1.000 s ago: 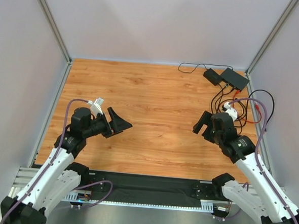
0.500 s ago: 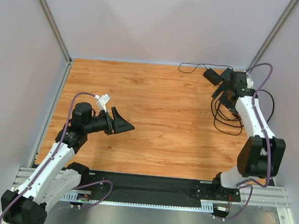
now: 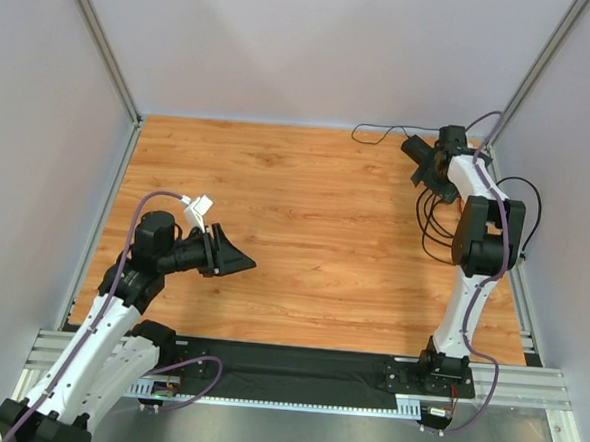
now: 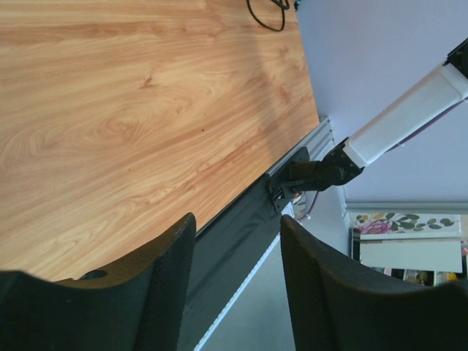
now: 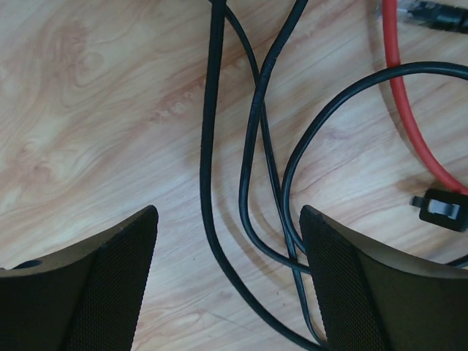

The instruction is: Pull the plug from the switch port

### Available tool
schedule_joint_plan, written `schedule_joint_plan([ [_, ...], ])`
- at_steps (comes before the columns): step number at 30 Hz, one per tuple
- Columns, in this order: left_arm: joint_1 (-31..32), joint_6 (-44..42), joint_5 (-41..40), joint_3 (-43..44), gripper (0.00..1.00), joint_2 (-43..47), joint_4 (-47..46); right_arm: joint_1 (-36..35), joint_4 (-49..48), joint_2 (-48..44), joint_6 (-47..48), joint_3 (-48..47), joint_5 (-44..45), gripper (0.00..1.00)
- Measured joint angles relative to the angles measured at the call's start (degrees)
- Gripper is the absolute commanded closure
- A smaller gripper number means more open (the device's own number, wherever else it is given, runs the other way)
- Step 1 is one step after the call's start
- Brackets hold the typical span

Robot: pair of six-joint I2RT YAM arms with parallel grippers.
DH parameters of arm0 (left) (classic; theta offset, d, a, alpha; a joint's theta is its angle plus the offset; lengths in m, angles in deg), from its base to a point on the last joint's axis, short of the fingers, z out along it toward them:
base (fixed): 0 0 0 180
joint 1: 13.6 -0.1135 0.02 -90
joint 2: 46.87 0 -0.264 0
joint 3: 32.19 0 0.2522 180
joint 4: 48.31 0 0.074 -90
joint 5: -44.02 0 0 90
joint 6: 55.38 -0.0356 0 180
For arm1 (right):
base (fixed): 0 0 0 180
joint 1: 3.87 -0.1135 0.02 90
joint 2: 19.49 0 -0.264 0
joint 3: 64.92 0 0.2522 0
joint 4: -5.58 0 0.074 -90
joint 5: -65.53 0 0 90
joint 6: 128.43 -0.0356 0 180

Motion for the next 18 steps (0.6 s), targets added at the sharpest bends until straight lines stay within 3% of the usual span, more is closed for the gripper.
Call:
schedule_joint_plan([
  [8,0.0,-0.7,-4.8,0.3,0.61,3.8,8.3,0.7,-1.8,5.1,-0.5,-0.2,-1.9,0.26],
  [18,0.0,0.3,-9.0,5.5,0.65,5.9,16.4,1.0,-5.3,5.1,-1.9,1.3,-3.2,0.47],
])
